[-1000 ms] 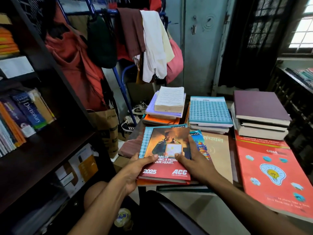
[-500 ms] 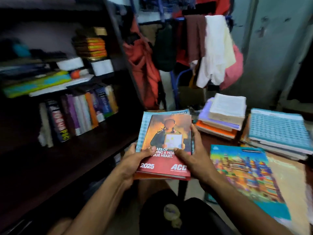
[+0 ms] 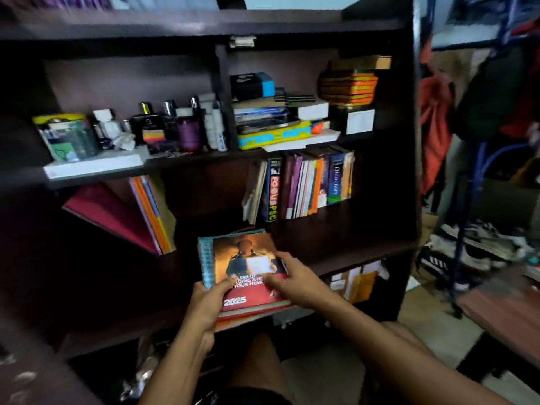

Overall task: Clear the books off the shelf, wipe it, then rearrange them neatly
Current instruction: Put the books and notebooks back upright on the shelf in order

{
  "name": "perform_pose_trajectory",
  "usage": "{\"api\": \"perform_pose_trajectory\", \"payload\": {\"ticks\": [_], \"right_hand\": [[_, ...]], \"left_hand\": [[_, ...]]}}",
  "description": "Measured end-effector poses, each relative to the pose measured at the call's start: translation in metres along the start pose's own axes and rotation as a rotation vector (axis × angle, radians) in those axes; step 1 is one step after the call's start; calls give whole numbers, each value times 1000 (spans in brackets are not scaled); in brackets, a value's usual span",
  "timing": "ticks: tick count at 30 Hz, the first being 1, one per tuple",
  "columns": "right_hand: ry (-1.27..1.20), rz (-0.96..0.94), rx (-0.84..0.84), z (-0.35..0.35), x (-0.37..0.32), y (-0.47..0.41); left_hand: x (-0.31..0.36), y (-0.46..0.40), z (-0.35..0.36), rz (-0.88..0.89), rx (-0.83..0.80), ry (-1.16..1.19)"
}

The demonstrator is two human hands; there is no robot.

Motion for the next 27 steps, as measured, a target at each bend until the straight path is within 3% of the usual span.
{"api": "perform_pose_trajectory", "payload": {"ticks": [5,10,13,15,18,22,27], "right_hand": [[333,5,167,-2,-1,-9],[693,-6,281,-16,5,11],[805,-134,256,-10,-17,25],[748,-141,56,4,-28,27],[768,-10,-139,16,-29,25],[751,-27,-108,-1,-23,22],[861,-50,-59,-22,-17,30]], "left_hand": [[0,9,11,101,36,-292],[1,24,32,207,46,-1028],[3,29,40,196,-29,-1146],[6,32,39,223,-13,-1141],[5,35,38,341,-38,-1121],[3,32,34,479,-71,-1085],[21,18,43,582,-27,-1441]]}}
Point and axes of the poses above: each hand's wrist, its own y-axis away from the middle knuckle, its own z-axis out of the palm, x = y × z, the point moved 4 cm from there along -y, towards the middle knuckle, and after that the axes turned 9 degrees about -x, right-handed, at the moved point
